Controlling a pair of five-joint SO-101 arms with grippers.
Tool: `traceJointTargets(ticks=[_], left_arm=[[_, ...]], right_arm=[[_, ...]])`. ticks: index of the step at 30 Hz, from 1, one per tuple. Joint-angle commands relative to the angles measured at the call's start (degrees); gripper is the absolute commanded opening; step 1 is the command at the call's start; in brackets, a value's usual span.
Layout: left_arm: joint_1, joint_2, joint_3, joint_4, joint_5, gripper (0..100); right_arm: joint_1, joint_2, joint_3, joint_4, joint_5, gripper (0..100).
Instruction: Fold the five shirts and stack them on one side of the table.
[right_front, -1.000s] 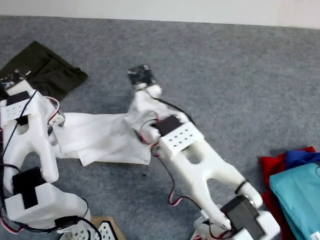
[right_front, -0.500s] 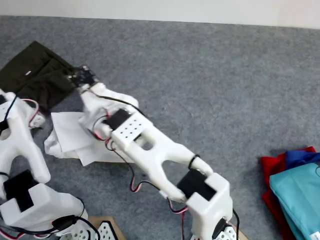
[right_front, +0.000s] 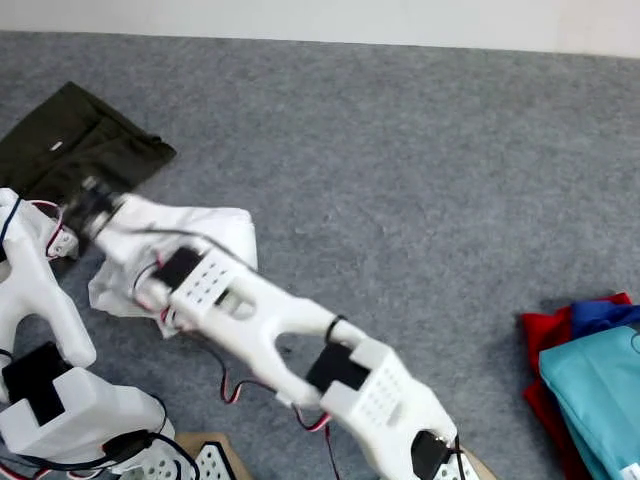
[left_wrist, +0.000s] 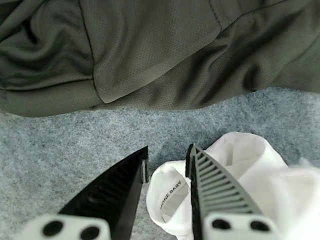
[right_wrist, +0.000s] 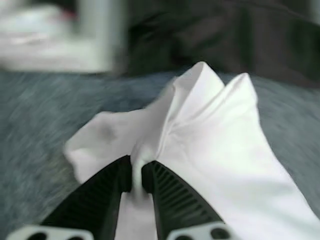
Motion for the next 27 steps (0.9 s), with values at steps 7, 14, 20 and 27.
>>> traceJointTargets(ticks=[7, 14, 20, 27], left_arm=[[-0.4, -2.2, -2.3, 0.4, 0.7, 14], [-0.2, -2.2, -2.3, 0.4, 0.7, 14], [3.5, -3.0, -3.8, 1.7, 0.6, 14], [14.1, -8.8, -9.7, 10.2, 0.2, 14]], right_arm=[[0.1, -4.6, -4.8, 4.4, 4.8, 25.9], [1.9, -15.1, -12.1, 26.1, 11.0, 26.8], [9.4, -30.1, -11.5, 45.8, 13.1, 26.7], [13.7, -47.8, 13.1, 43.3, 4.2, 26.7]])
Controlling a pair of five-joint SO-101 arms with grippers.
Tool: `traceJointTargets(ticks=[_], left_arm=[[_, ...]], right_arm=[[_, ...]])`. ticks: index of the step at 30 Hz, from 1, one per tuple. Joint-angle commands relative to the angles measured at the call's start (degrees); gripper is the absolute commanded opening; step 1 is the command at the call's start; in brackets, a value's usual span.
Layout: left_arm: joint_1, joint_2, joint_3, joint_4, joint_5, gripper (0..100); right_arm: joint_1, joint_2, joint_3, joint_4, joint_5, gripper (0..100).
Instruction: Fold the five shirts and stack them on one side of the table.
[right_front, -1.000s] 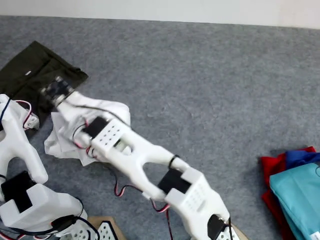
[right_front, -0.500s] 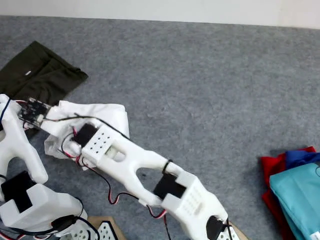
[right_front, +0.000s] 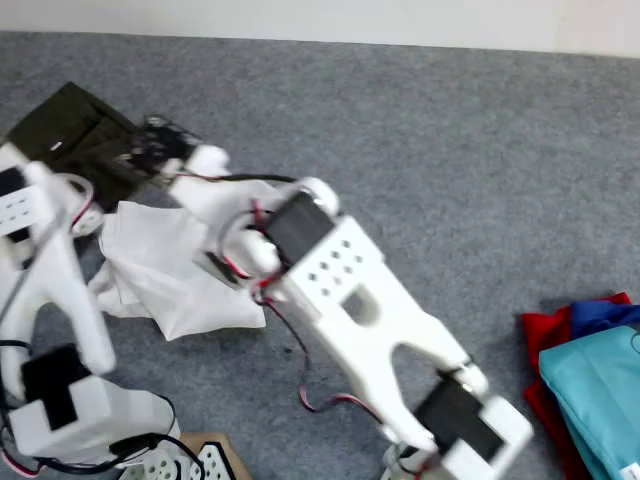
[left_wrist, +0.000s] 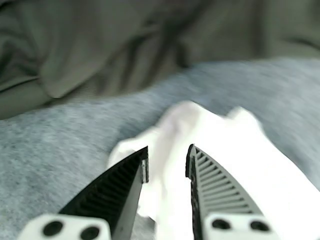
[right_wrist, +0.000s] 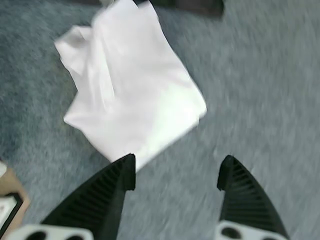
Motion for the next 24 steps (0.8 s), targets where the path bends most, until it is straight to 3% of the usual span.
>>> traceJointTargets(ticks=[1, 10, 16, 19, 24], left_arm=[[6.2, -7.3, -4.4, 4.3, 0.2, 14], [18.3, -12.6, 6.1, 1.7, -2.0, 14], [17.9, -7.2, 15.1, -8.2, -6.0, 14], [17.1, -5.1, 15.0, -8.9, -6.0, 13], [17.1, -2.9, 15.0, -9.0, -6.1, 2]], right_arm=[[2.3, -11.9, 15.8, -5.8, -3.9, 26.7], [10.5, -34.5, 58.6, -37.4, -12.8, 22.4], [12.2, -34.6, 61.9, -40.0, -14.3, 6.3], [11.9, -34.6, 62.0, -40.0, -14.2, 4.8], [11.9, -34.6, 62.0, -40.0, -14.2, 4.8]])
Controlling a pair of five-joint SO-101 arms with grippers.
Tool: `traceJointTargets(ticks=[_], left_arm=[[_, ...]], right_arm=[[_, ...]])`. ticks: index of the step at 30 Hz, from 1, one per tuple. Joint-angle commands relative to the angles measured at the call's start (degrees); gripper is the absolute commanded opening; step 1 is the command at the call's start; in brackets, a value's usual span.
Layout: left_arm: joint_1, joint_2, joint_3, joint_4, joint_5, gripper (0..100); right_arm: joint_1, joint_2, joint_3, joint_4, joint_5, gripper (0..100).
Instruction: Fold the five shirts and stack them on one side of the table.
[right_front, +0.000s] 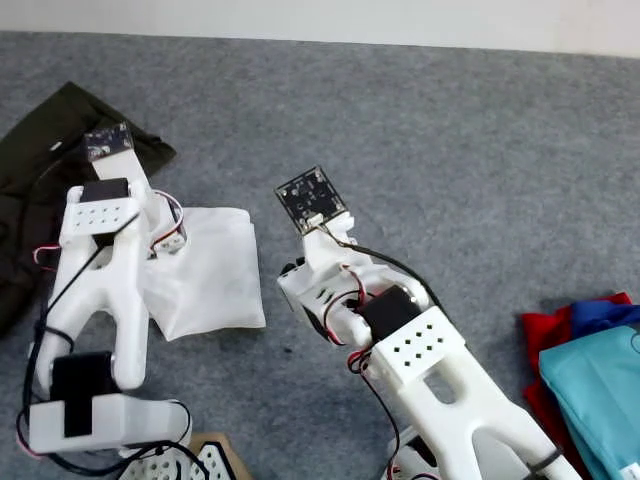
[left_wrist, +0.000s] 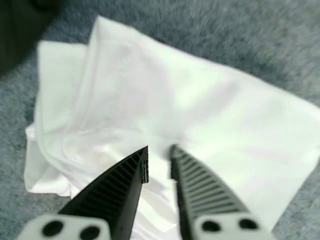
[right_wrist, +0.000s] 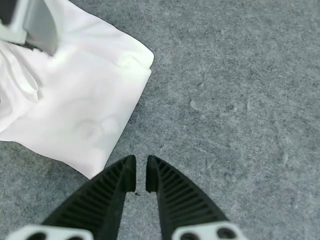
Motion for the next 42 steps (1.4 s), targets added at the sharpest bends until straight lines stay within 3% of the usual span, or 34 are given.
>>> traceJointTargets(ticks=[1, 11, 14, 25, 28, 31, 35, 39, 42], left_arm=[[-1.0, 0.3, 0.1, -0.7, -0.6, 1], [-14.1, 0.2, 0.5, -0.3, -0.7, 1], [-16.7, 0.2, 0.6, 0.4, -3.9, 1], [-17.5, 0.1, -1.7, 2.4, -4.0, 1], [-17.5, 0.1, -2.7, 2.3, 0.0, 1], [-17.7, 0.1, -3.5, 2.1, 1.5, 1], [-19.3, 0.1, -4.3, 2.2, 7.7, 1], [-20.7, 0.1, -4.1, 2.2, 14.7, 1], [-20.4, 0.3, -3.9, 2.1, 15.4, 1]], right_arm=[[0.7, -1.6, -0.2, -1.1, -0.5, 4.8], [0.9, -1.6, 0.0, -2.8, -0.5, 4.8], [0.9, -1.6, 0.0, -3.0, -0.5, 4.8], [0.7, -1.5, 1.3, -5.8, -1.1, 4.9], [0.7, -1.4, 5.6, -14.2, -4.4, 5.6], [-1.0, 2.5, 5.9, -17.9, -6.8, 14.8], [-3.0, 14.9, -5.1, -13.9, -10.3, 29.1], [-5.0, 28.0, -16.7, -9.9, -12.2, 30.3], [-7.3, 35.2, -22.6, -9.7, -12.2, 30.6]])
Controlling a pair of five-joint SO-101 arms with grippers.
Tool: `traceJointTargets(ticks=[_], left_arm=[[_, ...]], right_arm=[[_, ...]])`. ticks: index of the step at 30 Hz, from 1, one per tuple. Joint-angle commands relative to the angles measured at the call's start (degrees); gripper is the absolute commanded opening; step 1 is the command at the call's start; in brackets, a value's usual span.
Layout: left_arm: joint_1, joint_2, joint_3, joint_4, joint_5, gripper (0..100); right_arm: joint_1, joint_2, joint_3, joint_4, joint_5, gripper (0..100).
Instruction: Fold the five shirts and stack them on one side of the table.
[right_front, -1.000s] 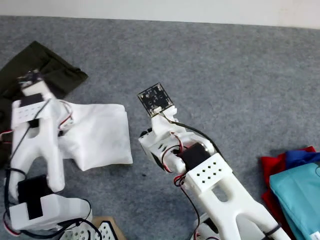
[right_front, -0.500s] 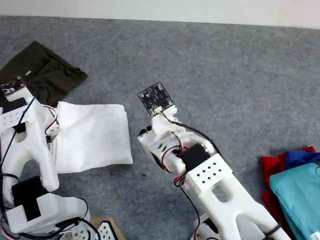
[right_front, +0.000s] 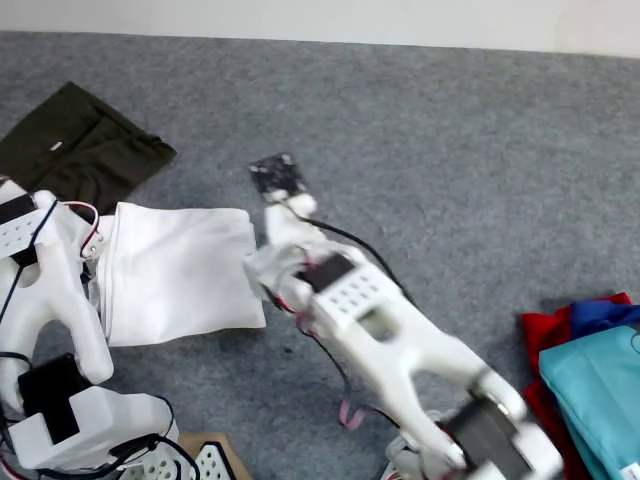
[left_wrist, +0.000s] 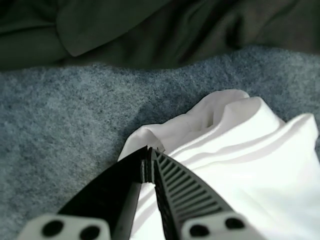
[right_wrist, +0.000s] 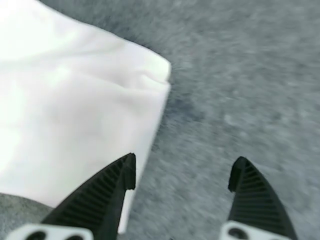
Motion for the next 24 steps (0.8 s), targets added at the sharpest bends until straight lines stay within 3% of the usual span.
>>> traceJointTargets(ticks=[1, 7, 16, 24], left_arm=[[-0.5, -0.2, -2.0, 0.4, 2.2, 1], [-0.4, 0.0, -1.9, 0.4, 2.3, 1], [-0.4, 0.1, -1.7, 0.4, 2.0, 1], [-0.4, 0.1, -1.7, 0.6, 2.0, 1]], right_arm=[[-3.3, 7.1, -9.6, 0.6, -0.8, 30.7], [-7.1, 14.7, -17.1, 0.6, -0.6, 34.8], [-2.6, 18.3, -16.7, 1.2, -0.7, 36.5], [-5.3, 21.8, -16.7, 1.0, -0.9, 36.5]])
